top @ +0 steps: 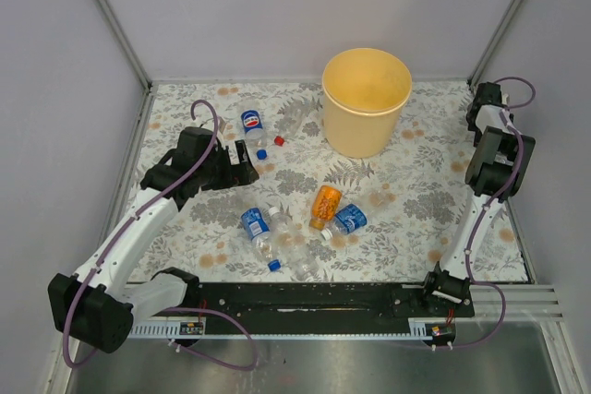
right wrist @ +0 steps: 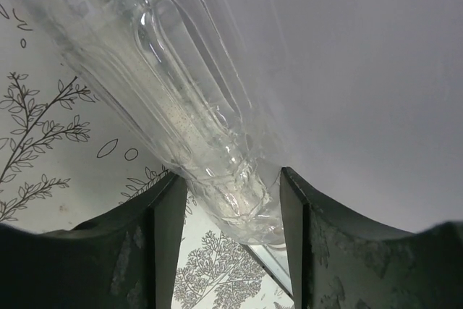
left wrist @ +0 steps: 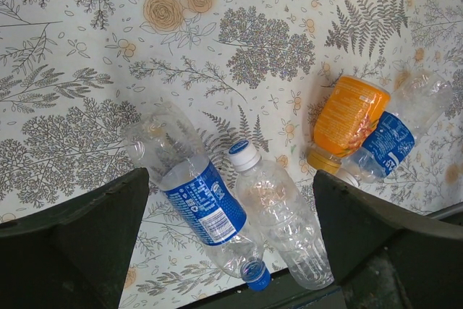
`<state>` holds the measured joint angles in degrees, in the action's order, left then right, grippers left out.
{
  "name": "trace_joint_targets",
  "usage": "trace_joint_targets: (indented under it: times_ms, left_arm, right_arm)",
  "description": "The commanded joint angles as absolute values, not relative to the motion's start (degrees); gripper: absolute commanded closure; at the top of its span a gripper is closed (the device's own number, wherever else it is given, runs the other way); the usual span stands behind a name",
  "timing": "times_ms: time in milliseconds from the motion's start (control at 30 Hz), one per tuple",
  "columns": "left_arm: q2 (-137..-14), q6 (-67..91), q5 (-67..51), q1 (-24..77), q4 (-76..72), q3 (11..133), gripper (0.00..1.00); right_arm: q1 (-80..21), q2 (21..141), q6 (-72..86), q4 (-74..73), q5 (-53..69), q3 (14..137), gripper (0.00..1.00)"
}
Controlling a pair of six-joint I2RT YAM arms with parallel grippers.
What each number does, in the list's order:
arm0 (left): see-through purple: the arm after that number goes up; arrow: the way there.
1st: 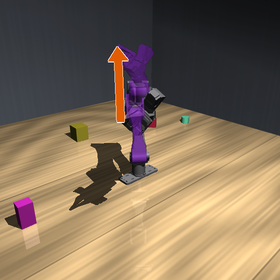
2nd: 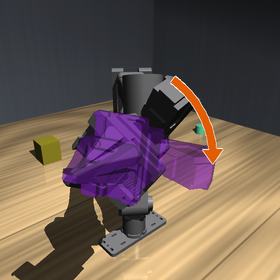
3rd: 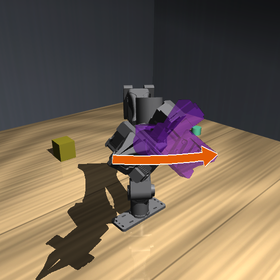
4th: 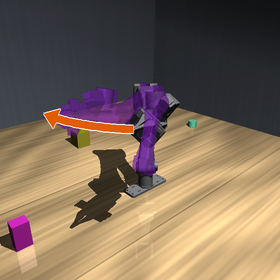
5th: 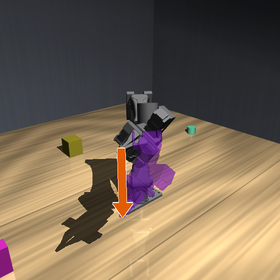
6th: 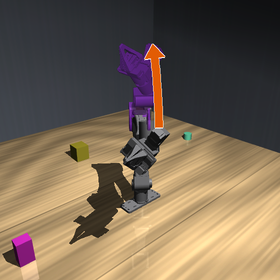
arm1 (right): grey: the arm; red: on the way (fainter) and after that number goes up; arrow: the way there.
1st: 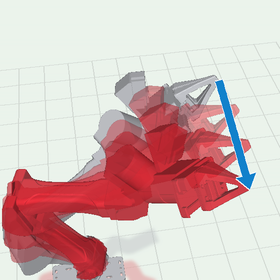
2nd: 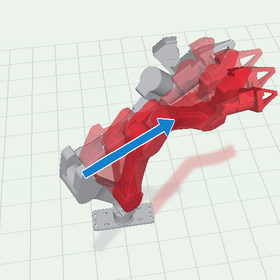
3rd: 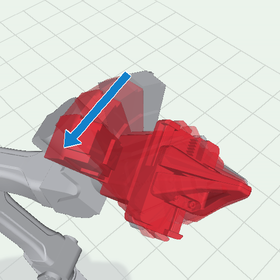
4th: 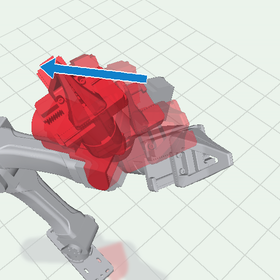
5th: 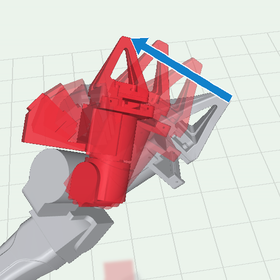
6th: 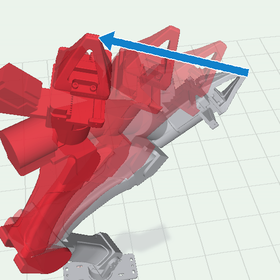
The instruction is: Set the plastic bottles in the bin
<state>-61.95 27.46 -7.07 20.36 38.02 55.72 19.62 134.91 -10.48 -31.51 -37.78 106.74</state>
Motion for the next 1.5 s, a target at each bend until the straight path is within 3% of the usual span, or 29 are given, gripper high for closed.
trace_joint_targets:
  times_ms: [0, 200, 533, 867, 1033, 1267, 1467]
  left_arm:
    - [-61.70, 27.60, -8.08, 20.65, 36.65, 55.72, 0.01]
    - [-61.09, 27.86, -8.44, 21.01, 36.65, 55.99, 0.01]
    - [-58.80, 28.83, -8.62, 21.71, 36.21, 55.99, 0.01]
    - [-58.36, 33.22, -5.71, 21.88, 34.98, 54.05, 0.01]
    - [-57.48, 34.10, -3.52, 21.88, 34.54, 52.83, 0.01]
    - [-55.46, 34.98, -1.67, 21.97, 33.57, 50.45, 0.01]
    - [-54.23, 34.54, -0.88, 21.97, 34.27, 50.18, 0.01]
  right_arm:
    - [19.69, 131.23, -8.09, -29.19, -36.47, 102.85, 0.48]
    - [19.69, 121.57, -7.47, -23.21, -37.62, 94.06, 0.57]
    - [19.07, 103.03, -3.17, -16.09, -31.74, 82.71, 0.58]
    - [16.18, 83.26, 12.21, -13.02, -11.18, 77.18, 0.60]
    - [8.98, 75.16, 14.15, -10.37, -8.88, 76.02, 0.60]
    - [0.27, 71.37, 21.17, -3.79, -1.94, 77.52, 0.60]
    - [-7.64, 75.40, 23.55, 2.28, -1.23, 82.96, 0.62]
